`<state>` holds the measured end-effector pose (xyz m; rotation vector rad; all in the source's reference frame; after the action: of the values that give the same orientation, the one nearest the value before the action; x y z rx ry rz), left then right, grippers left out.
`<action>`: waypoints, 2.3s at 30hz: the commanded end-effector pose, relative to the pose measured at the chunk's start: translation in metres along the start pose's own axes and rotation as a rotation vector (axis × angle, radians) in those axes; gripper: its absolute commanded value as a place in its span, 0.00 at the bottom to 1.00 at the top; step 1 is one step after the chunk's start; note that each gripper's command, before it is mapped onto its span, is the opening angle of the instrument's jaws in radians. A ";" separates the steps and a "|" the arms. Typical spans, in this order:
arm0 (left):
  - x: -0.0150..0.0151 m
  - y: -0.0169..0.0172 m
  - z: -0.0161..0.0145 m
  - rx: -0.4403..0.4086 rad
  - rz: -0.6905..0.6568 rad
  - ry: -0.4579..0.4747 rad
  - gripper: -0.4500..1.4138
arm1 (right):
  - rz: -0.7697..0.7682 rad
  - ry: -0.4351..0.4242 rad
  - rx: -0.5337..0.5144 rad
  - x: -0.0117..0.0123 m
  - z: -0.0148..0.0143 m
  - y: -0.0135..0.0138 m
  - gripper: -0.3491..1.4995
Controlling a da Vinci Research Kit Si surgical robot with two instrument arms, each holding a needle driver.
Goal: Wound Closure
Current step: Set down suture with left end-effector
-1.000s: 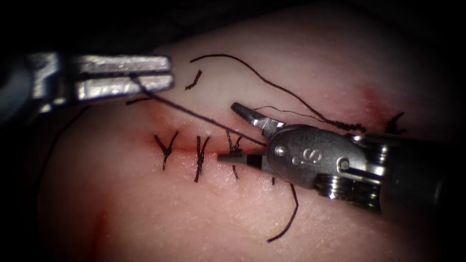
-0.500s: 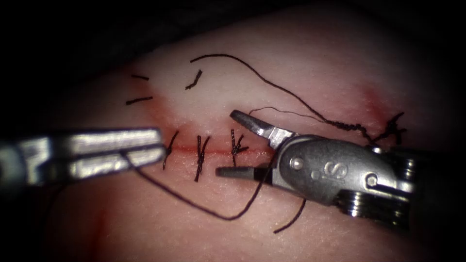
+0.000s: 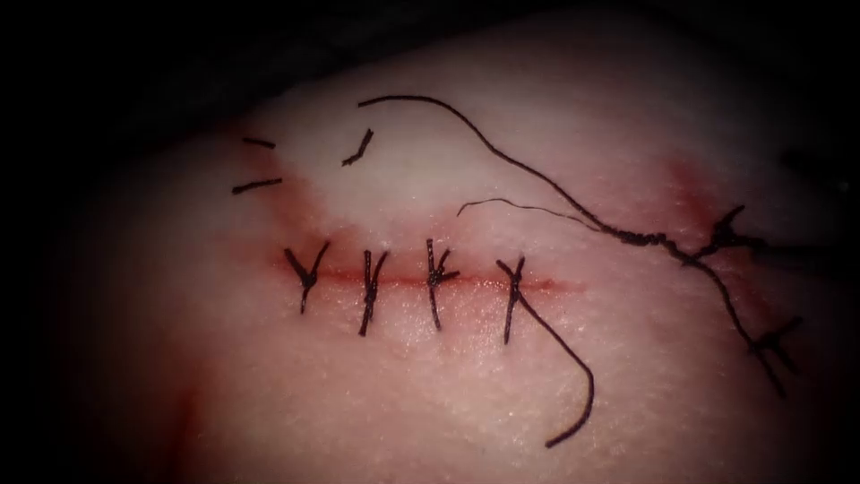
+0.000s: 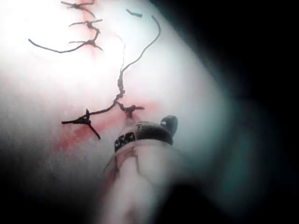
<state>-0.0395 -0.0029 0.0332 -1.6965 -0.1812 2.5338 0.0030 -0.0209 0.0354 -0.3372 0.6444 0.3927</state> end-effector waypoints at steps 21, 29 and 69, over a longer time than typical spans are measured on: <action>-0.0197 -0.0083 0.0014 -0.080 -0.311 -0.136 0.89 | 0.004 0.056 -0.016 0.0027 0.0040 -0.0041 0.96; -0.0208 -0.0081 0.0017 -0.012 -0.448 -0.186 0.66 | -0.002 0.060 -0.015 0.0026 0.0039 -0.0050 0.96; -0.0345 -0.0151 -0.0083 -0.165 -0.458 -0.274 0.56 | 0.007 0.061 0.041 0.0036 0.0024 -0.0082 0.91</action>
<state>-0.0183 0.0065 0.0626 -1.1435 -0.7225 2.4201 0.0094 -0.0271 0.0360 -0.2982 0.7094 0.3751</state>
